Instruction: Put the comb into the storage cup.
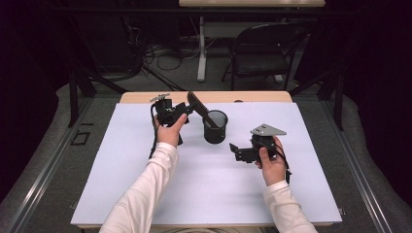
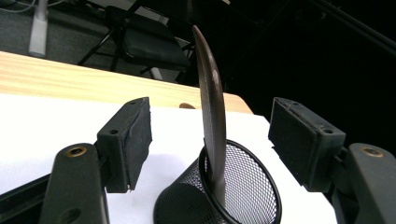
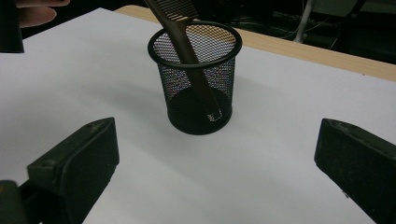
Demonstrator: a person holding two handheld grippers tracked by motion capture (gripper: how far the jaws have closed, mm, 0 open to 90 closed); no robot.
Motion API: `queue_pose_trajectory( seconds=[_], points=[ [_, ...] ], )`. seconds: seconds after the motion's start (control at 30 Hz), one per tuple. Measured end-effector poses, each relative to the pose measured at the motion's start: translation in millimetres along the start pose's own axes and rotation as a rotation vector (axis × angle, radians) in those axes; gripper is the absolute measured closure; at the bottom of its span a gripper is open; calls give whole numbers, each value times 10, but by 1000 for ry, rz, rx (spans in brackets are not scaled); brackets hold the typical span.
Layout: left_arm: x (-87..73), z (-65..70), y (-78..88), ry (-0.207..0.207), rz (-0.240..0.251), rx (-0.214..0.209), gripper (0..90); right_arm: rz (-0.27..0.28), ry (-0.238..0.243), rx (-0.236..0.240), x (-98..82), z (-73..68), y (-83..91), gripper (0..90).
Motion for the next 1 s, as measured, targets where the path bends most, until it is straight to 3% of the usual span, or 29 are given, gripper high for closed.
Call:
queue_pose_trajectory(
  seconds=[0.27,0.4,0.57,0.67,1.0],
  points=[
    [16,10,30,-55,0,38,250,-1,-2,-3,-1,8,3,0],
    [27,29,51,-80,-5,29,251,-5,-1,-1,-3,3,3,0],
    [56,65,99,-142,-2,38,277,-2,-1,-3,-2,3,3,0],
    [73,80,126,-180,7,62,277,-3,-1,-4,-2,2,2,0],
    [130,69,237,-229,17,117,274,-2,0,-5,-2,2,1,0]
  ],
)
Point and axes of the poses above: each handheld gripper's, and its own axes: y roughly backward along the jaws, x roughly out of its top, z roughly to its right, the point moved 4 cm from there along -y, roughly forward along the jaws, and after that the axes turned 3 degrees about -y, right-handed, at the moved point
